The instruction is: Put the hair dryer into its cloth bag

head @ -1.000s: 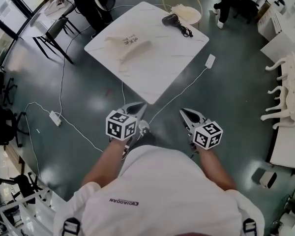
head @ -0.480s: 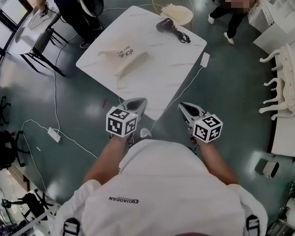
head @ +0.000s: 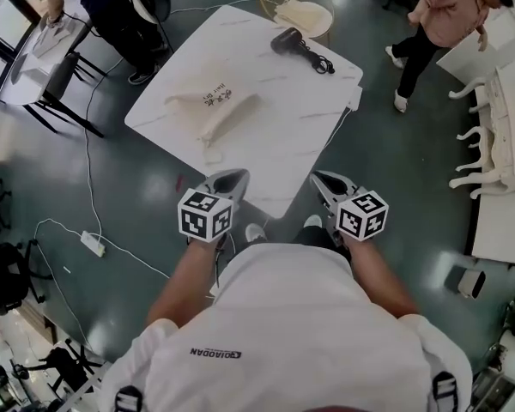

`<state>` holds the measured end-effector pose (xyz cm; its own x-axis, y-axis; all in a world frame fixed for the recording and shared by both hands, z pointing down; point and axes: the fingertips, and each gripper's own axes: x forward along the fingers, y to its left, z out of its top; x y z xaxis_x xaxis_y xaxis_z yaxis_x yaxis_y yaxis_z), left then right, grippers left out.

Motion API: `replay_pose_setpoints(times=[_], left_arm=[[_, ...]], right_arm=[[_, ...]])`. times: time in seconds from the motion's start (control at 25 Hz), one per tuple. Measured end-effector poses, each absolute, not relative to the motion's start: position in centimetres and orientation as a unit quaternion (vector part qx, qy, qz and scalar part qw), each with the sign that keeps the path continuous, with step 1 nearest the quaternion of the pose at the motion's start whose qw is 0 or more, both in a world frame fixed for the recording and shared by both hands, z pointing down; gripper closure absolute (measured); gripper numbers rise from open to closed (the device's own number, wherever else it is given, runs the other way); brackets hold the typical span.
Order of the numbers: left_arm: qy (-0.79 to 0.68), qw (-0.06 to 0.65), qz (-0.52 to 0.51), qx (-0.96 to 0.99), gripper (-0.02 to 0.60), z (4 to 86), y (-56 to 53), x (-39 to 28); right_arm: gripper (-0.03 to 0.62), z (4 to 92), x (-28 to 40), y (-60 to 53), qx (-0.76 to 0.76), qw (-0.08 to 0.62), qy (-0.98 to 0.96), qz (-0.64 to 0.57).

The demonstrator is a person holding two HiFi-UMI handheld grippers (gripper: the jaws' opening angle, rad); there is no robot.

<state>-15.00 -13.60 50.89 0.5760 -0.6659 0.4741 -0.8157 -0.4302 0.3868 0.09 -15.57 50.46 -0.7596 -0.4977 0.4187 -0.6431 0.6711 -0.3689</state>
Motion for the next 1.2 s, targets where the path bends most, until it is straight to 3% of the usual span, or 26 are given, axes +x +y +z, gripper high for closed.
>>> replay_pose_setpoints(times=[0.6, 1.2], left_arm=[[-0.530, 0.317, 0.111, 0.779, 0.552, 51.6, -17.0, -16.6], [-0.641, 0.370, 0.089, 0.667, 0.552, 54.3, -21.6, -14.7]], right_arm=[[0.574, 50.6, 1.5, -27.0, 0.275, 0.178, -0.920, 0.217], [0.572, 58.3, 6.4, -43.7, 0.239, 0.266, -0.909, 0.213]])
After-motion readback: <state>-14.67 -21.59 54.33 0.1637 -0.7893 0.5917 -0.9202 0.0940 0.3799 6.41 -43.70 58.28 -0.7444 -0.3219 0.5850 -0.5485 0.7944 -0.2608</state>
